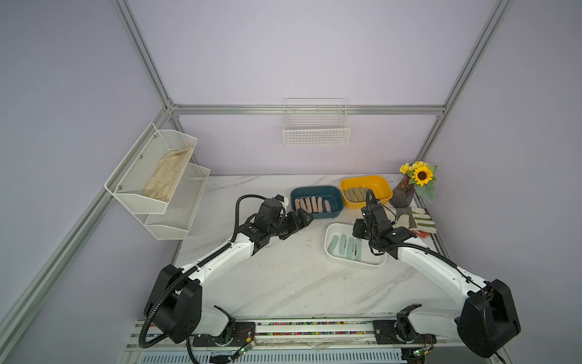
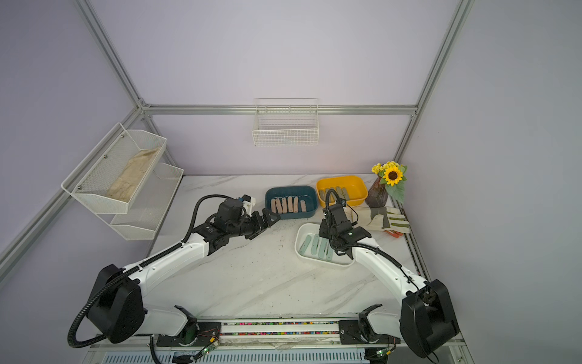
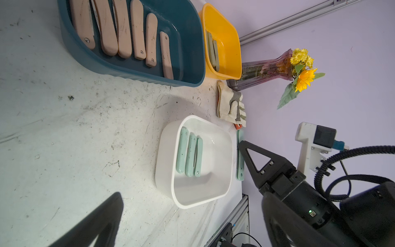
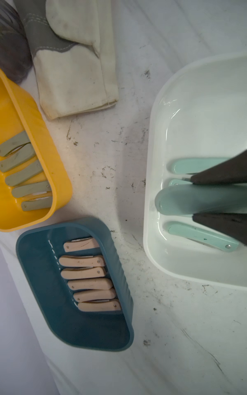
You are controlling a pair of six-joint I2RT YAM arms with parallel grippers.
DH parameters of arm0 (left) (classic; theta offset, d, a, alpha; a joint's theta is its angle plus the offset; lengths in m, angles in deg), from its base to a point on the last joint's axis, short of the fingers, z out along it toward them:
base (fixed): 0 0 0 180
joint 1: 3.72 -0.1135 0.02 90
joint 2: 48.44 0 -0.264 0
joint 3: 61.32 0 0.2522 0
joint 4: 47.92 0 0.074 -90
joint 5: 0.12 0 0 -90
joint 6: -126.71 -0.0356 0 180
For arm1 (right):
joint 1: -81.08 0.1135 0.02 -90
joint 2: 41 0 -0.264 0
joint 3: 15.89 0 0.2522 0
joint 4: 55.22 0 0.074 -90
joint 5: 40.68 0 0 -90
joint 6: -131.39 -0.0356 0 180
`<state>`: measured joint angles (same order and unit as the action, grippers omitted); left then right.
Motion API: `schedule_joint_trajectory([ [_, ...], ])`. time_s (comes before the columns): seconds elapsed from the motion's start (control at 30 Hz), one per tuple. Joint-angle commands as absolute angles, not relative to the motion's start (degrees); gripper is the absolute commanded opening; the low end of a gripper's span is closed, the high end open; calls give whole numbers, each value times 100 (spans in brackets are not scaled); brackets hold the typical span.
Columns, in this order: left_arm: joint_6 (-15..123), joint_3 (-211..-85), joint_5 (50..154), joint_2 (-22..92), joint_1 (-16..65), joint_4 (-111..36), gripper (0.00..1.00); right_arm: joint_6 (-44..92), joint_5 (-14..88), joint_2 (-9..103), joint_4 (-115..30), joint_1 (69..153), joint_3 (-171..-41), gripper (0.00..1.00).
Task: Place the fruit knives into the storage box by color
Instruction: Place the fruit knife in the storage box.
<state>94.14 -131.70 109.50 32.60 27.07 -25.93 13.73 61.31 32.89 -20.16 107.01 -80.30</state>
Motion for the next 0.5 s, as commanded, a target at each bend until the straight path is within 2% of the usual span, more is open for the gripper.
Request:
schedule_joint_trajectory([
  [0.0, 9331, -13835, 11110, 3435, 2721, -2815, 100, 1445, 6509, 3486, -1467, 10622, -8045, 18],
  [0.17, 9331, -13928, 11234, 3604, 2731, -2884, 100, 1470, 6873, 3658, -1201, 10570, -8045, 18],
  [0.47, 9380, -14083, 11449, 3840, 2830, -2991, 100, 1362, 6892, 4339, -1217, 10481, -8027, 18],
])
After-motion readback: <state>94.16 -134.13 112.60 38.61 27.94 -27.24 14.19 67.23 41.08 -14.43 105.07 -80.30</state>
